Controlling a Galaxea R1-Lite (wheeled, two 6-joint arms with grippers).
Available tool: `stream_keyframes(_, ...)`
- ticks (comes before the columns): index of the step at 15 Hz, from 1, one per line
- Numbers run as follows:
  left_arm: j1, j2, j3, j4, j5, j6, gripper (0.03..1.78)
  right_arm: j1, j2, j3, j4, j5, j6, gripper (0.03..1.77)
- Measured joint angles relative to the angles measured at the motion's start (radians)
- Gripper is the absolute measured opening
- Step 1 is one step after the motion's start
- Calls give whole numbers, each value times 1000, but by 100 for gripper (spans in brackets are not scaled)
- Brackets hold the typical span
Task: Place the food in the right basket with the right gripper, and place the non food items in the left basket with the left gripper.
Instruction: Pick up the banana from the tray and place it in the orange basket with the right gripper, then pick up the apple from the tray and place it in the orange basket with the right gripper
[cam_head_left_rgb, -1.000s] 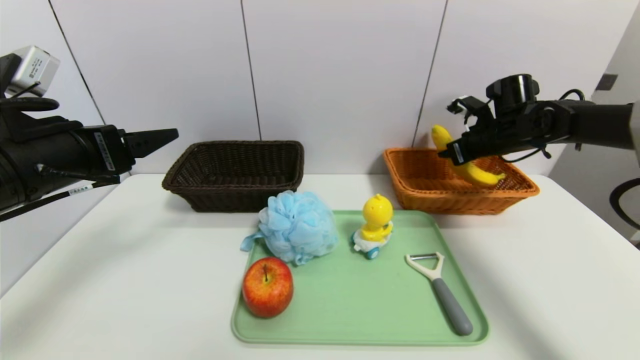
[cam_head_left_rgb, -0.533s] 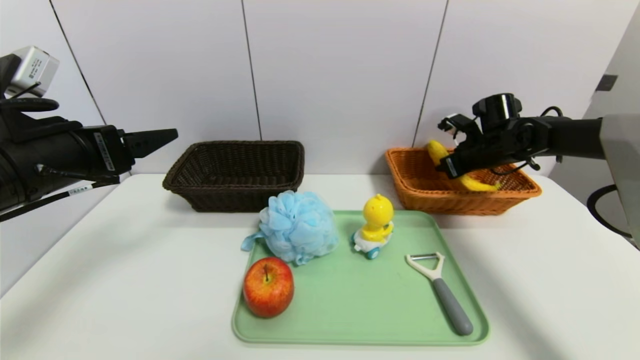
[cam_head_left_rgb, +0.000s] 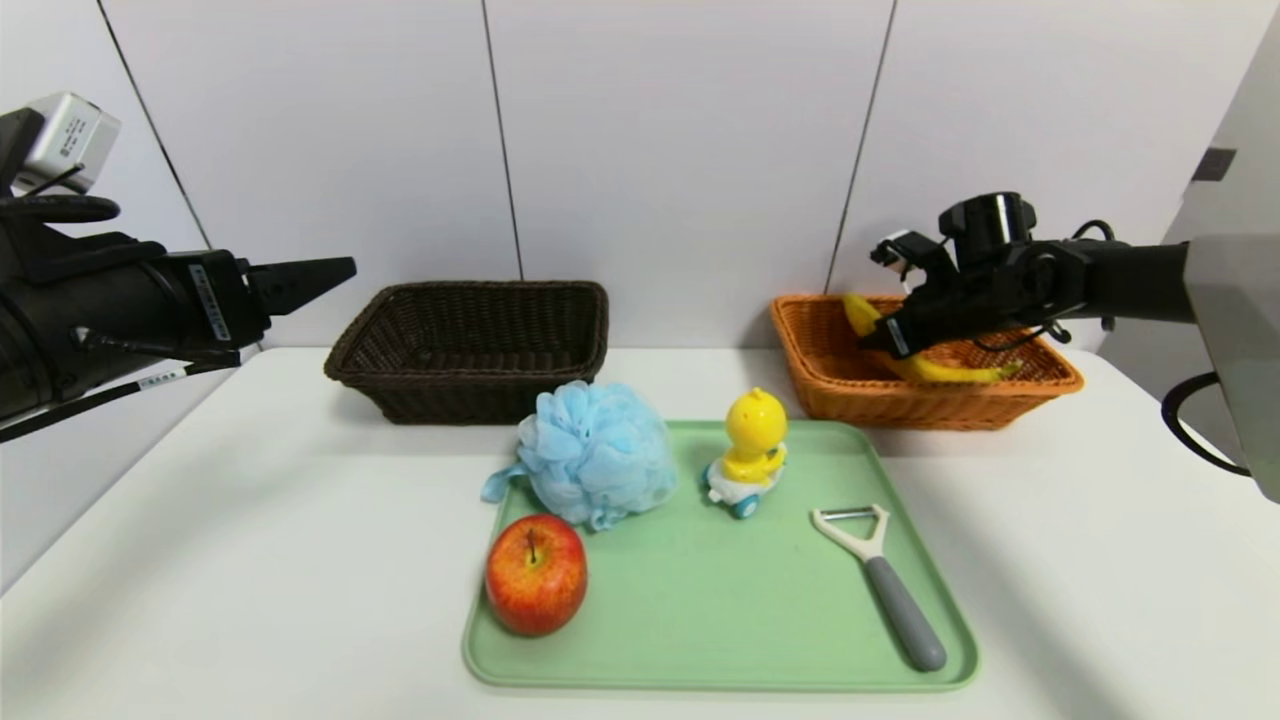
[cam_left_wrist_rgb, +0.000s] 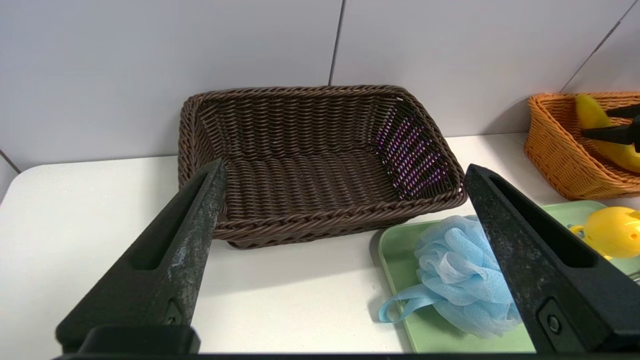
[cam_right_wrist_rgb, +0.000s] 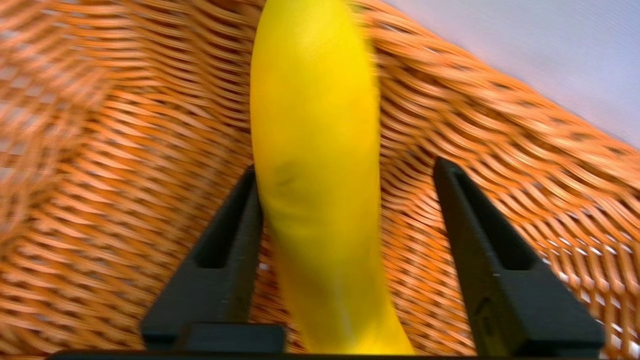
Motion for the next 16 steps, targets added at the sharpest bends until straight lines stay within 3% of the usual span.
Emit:
stream_keyframes(5, 1, -2, 0, -1, -1, 0, 169, 42, -112, 0, 52, -3, -39, 144)
stream_keyframes(8, 1, -4, 1, -2, -1, -1, 169, 112, -229, -1, 128, -1, -55, 152)
stream_keyframes(12, 2, -11, 6, -1, 0, -8, 169, 317, -359, -2, 199, 6, -36, 160)
stream_keyframes(16, 8, -24, 8, -1, -1, -22, 169, 539, -420, -2, 243, 6, 74, 164)
